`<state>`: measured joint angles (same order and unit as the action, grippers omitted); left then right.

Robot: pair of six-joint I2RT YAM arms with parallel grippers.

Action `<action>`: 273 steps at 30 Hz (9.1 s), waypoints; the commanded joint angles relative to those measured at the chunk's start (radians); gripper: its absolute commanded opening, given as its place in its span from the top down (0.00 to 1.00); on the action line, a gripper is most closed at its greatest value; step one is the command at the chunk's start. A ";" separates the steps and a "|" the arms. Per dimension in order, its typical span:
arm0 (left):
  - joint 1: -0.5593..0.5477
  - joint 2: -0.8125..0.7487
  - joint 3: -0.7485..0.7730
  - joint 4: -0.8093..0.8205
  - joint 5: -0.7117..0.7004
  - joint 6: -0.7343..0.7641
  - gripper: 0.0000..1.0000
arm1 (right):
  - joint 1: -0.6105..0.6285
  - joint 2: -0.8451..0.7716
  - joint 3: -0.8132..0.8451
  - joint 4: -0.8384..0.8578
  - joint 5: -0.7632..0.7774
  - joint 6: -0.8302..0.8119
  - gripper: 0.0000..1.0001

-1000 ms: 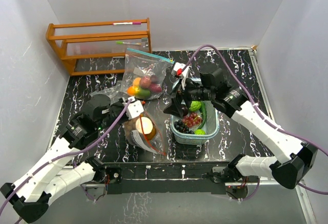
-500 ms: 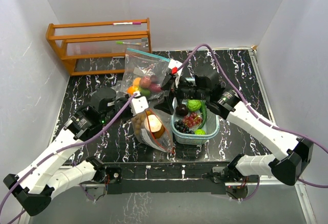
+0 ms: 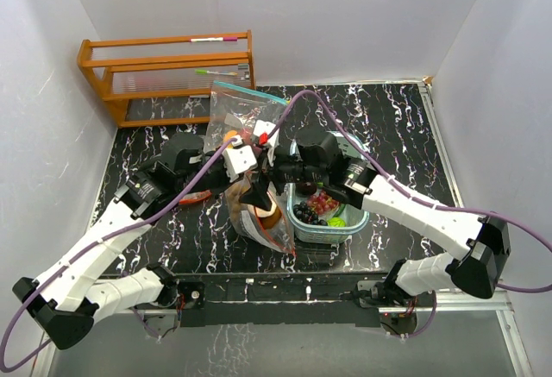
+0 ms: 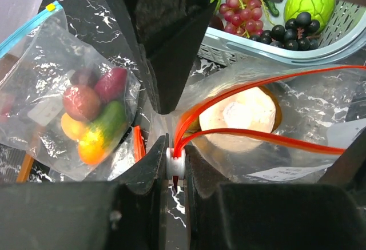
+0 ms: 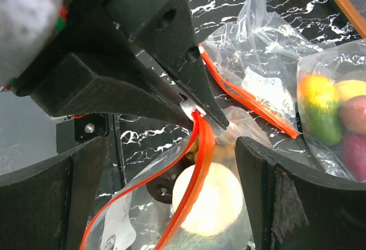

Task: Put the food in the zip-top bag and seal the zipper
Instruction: Zip the zipper food storage bag at the center of the board.

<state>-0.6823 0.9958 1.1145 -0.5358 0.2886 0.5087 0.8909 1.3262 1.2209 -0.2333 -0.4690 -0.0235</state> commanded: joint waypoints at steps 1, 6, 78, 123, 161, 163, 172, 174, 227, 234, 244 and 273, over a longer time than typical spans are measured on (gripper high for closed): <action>0.003 -0.015 0.044 -0.020 0.024 -0.020 1.00 | 0.017 -0.009 -0.008 0.064 0.098 0.017 0.02; 0.003 -0.055 0.040 -0.004 0.027 -0.036 1.00 | 0.019 -0.009 -0.028 0.068 0.216 0.045 0.09; 0.003 -0.245 -0.070 0.108 0.116 -0.106 1.00 | 0.003 -0.173 0.068 -0.062 0.084 -0.120 0.01; 0.003 -0.175 -0.012 0.028 0.114 -0.172 1.00 | 0.005 -0.001 0.152 0.085 -0.195 -0.164 0.54; 0.003 -0.182 -0.010 0.027 0.109 -0.171 1.00 | 0.005 -0.012 0.127 0.066 -0.164 -0.138 0.64; 0.002 -0.181 -0.009 0.027 0.109 -0.170 1.00 | 0.004 -0.011 0.129 0.063 -0.172 -0.139 0.66; 0.003 -0.186 -0.011 0.022 0.104 -0.170 1.00 | 0.005 -0.009 0.127 0.045 -0.179 -0.145 0.56; 0.003 -0.189 -0.011 0.023 0.104 -0.171 1.00 | 0.005 -0.007 0.129 0.045 -0.177 -0.144 0.56; 0.003 -0.242 -0.125 0.042 0.035 -0.118 1.00 | 0.004 0.004 0.066 0.099 -0.158 -0.048 0.92; 0.003 -0.253 -0.148 0.048 0.064 -0.087 0.74 | 0.005 0.044 0.088 0.088 -0.212 -0.049 0.92; 0.003 -0.233 -0.148 0.081 0.089 -0.059 0.94 | 0.004 0.052 0.098 0.062 -0.242 -0.053 0.92; 0.003 -0.327 -0.134 0.151 -0.193 -0.108 1.00 | 0.004 -0.013 -0.018 -0.013 0.006 -0.038 0.92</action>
<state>-0.6830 0.7059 0.9657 -0.4469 0.2111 0.4103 0.9020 1.3449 1.2198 -0.2413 -0.5026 -0.0719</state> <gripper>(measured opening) 0.008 0.143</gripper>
